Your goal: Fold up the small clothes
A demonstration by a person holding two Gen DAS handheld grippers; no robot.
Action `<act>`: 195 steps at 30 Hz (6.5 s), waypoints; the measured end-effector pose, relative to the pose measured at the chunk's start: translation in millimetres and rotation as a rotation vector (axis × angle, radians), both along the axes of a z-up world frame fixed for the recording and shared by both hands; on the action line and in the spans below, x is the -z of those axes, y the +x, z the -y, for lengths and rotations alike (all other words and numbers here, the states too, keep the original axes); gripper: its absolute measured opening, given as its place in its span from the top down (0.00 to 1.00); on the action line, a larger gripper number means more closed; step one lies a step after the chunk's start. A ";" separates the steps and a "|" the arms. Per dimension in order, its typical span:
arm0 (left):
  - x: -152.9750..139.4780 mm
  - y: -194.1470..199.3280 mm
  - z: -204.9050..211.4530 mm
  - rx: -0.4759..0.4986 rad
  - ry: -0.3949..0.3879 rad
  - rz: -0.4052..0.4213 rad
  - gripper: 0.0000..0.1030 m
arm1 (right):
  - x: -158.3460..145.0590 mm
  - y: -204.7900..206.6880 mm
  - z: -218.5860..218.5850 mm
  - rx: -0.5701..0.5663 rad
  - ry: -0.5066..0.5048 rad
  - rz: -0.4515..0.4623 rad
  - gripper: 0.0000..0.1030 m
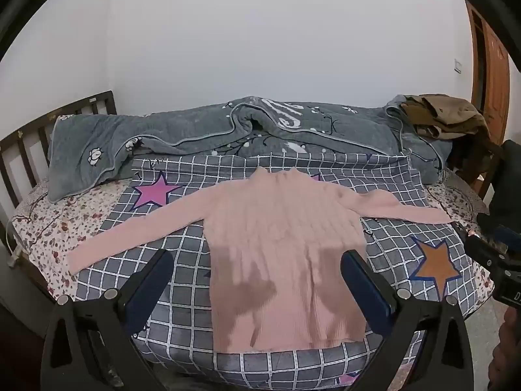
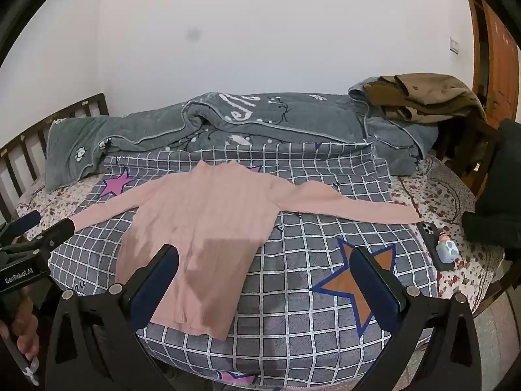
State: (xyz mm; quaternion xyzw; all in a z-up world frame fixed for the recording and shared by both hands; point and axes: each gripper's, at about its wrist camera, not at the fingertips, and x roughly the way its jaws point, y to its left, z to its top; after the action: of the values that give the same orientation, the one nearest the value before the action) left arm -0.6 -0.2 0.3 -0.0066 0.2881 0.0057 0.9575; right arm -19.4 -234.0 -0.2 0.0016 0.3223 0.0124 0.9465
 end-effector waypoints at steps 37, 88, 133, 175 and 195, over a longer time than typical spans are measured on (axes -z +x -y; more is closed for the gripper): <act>-1.8 0.2 2.8 0.013 -0.015 -0.009 0.00 | -4.4 -1.3 3.6 0.016 0.020 0.019 0.00; -4.7 1.9 8.5 0.029 -0.010 -0.007 0.00 | -8.6 -3.9 3.9 0.014 0.030 0.034 0.00; 203.5 128.8 -340.3 -0.489 -0.547 -0.150 0.27 | 147.0 153.0 -79.5 -0.120 0.094 -0.120 0.09; 112.8 328.8 78.5 0.213 -0.137 -0.159 0.93 | 150.7 153.4 82.8 0.042 0.096 -0.116 0.09; 103.3 265.4 -15.0 0.043 -0.038 -0.173 0.29 | 168.1 135.5 21.9 -0.132 0.128 -0.192 0.09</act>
State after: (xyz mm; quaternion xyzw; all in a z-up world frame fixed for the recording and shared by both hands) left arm 264.8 14.8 -103.0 -0.0180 0.3697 -0.0198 0.9288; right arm 116.1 -255.9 -168.2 0.0421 0.4092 0.0952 0.9065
